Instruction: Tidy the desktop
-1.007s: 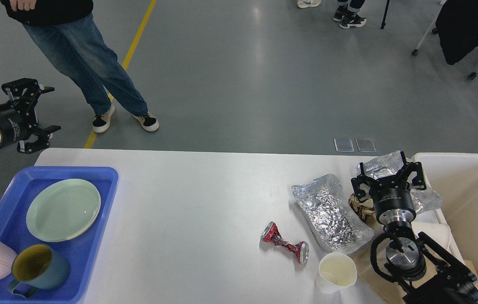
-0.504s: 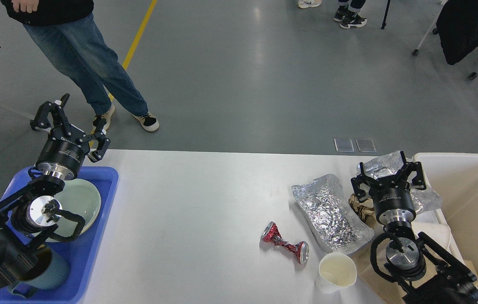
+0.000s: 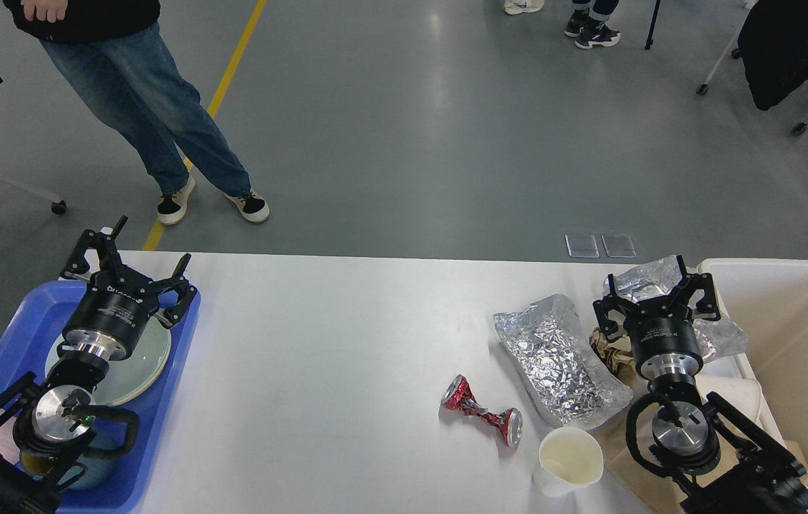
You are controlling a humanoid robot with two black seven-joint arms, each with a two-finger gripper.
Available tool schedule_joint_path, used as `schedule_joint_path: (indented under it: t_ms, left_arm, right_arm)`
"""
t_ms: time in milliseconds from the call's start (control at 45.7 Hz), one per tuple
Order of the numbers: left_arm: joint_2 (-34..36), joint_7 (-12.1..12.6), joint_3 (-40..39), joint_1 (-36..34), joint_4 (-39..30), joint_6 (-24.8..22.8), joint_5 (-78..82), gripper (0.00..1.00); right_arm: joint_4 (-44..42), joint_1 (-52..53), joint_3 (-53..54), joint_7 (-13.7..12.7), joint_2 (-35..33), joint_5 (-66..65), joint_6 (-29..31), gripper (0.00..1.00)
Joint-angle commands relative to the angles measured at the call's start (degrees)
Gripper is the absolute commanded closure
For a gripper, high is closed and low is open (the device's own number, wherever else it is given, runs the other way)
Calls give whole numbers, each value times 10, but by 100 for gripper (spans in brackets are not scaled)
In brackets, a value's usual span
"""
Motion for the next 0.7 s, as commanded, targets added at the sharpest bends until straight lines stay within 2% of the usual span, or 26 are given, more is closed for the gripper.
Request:
schedule_joint_path:
  t_ms: [0,88,219,525,679]
  left_arm:
    - [0,3,-4,22,0,-36,0,4]
    - [0,1,-13,31,0,-62,0,4]
    - [-6,1,-47,33,1,-62,0,4]
    - [-2,0,-59,34,17,-70,0,4]
    - [4,10,-63,20,17,-64,2,4]
  right_arm:
    - [0,0,0,0,0,0,0,0]
    - [0,0,0,0,0,0,0,0]
    - [0,-1,0,0,0,0,0,0]
    - [0,-1,0,0,0,0,0,0]
    - [0,-1,0,0,0,0,0,0]
